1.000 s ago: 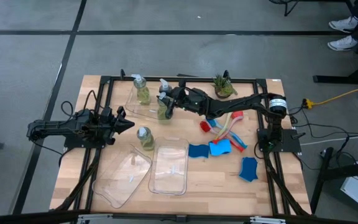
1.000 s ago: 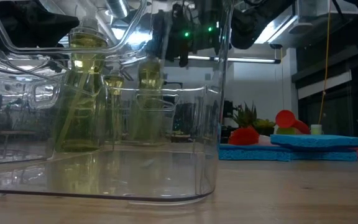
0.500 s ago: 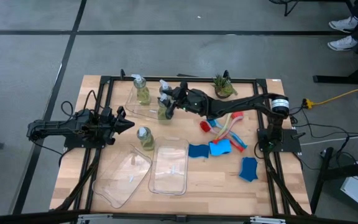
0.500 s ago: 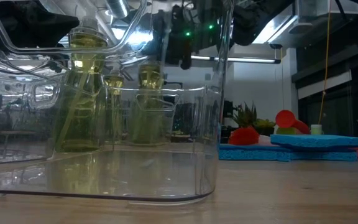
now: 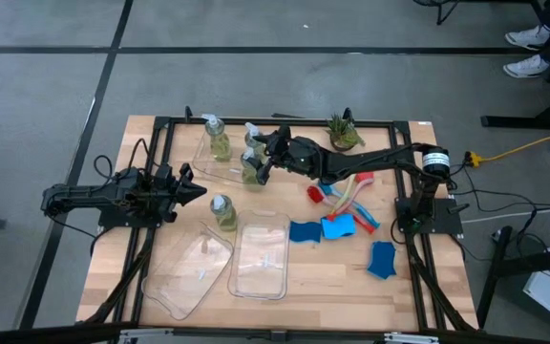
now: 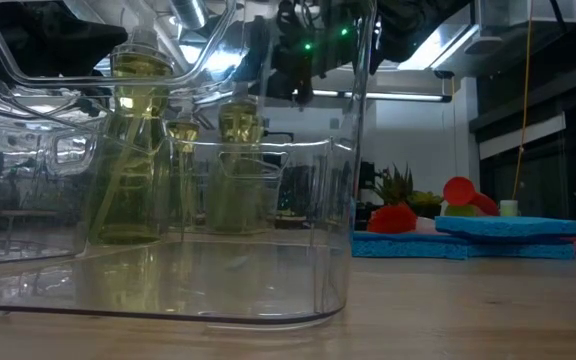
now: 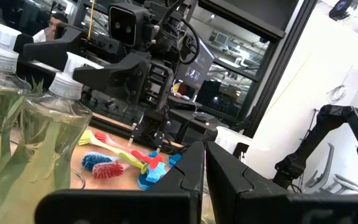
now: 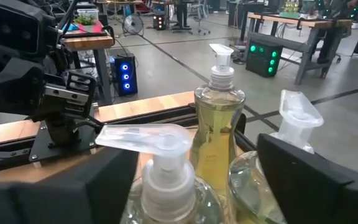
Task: Pick & Place Kitchen Sink Supplies
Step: Put the green soap dispenser into the top transparent bin, then adjust the top transparent bin
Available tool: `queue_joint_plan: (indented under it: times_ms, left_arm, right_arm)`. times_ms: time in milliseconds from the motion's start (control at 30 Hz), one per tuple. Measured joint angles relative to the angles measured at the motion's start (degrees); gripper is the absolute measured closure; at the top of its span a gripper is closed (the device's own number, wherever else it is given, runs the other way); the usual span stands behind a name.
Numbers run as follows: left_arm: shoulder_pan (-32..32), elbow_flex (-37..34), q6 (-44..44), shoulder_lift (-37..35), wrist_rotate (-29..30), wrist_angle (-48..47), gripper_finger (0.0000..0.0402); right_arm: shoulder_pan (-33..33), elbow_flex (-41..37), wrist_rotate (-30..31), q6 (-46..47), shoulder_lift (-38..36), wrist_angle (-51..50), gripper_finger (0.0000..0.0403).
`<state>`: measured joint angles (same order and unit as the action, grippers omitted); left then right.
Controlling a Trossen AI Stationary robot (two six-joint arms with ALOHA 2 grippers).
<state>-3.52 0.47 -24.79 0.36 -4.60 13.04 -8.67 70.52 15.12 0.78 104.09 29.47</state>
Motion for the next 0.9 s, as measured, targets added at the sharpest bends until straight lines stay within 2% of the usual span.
queue_joint_plan:
  times_ms: [100,167,367,733,900]
  left_arm:
    - [0.0,0.0,0.0,0.0,0.0,0.0,0.0391]
    - [0.0,0.0,0.0,0.0,0.0,0.0,0.0391]
    - [0.0,0.0,0.0,0.0,0.0,0.0,0.0391]
    - [0.0,0.0,0.0,0.0,0.0,0.0,0.0391]
    - [0.0,0.0,0.0,0.0,0.0,0.0,0.0391]
  right_arm:
    - [0.0,0.0,-0.2,-1.3,0.0,0.1,0.0021]
    - [0.0,0.0,-1.1,-1.9,-0.1,0.1,0.0009]
    - [0.0,0.0,-4.7,-1.2,-1.0,-1.8,0.0026]
    - [0.3,0.0,-10.0,-0.4,-4.9,-9.3,0.0023]
    - [1.0,0.0,-17.1,2.7,-6.8,-16.2,0.0023]
